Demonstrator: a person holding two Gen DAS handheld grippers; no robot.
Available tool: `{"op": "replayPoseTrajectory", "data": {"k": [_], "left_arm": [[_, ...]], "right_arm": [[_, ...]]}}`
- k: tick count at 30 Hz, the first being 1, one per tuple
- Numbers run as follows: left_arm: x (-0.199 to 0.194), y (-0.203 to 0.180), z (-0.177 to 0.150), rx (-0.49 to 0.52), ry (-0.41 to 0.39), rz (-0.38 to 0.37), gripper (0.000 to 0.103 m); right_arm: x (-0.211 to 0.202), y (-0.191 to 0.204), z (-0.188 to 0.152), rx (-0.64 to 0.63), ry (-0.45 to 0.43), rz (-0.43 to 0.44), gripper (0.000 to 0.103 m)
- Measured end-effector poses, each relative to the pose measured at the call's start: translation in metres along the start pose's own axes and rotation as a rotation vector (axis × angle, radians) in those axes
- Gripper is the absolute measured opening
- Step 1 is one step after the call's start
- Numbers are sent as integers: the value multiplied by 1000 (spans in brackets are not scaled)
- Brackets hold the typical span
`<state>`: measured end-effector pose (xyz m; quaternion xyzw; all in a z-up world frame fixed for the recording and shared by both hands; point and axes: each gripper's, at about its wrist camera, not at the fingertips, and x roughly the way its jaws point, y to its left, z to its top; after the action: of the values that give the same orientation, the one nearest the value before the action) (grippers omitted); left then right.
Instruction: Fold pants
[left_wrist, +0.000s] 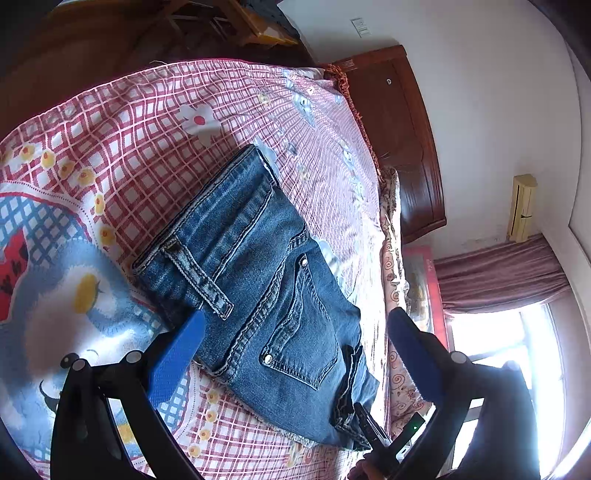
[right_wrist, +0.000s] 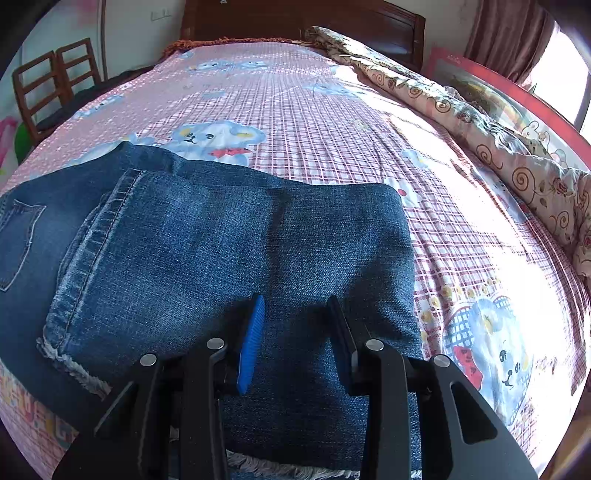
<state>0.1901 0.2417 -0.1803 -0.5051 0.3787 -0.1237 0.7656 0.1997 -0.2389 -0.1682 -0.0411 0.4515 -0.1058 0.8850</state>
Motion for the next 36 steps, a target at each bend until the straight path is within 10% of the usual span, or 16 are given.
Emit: {"op": "replayPoseTrajectory", "data": {"k": [6, 21, 23, 25, 34, 36], "left_arm": [[-10, 4, -3, -37, -62, 125, 95], [19, 15, 15, -117, -96, 116, 101], [20, 11, 11, -92, -117, 160, 87], [26, 22, 8, -140, -103, 201, 32], [20, -10, 13, -120, -173, 89, 20], [20, -33, 14, -60, -179, 84, 20]], "right_arm": [[0, 1, 0, -10, -4, -6, 34], [0, -1, 0, -9, -9, 7, 34], [0, -3, 0, -6, -8, 18, 34], [0, -4, 0, -5, -7, 24, 34], [0, -10, 3, 19, 4, 59, 35], [-3, -18, 7, 53, 15, 103, 62]]}}
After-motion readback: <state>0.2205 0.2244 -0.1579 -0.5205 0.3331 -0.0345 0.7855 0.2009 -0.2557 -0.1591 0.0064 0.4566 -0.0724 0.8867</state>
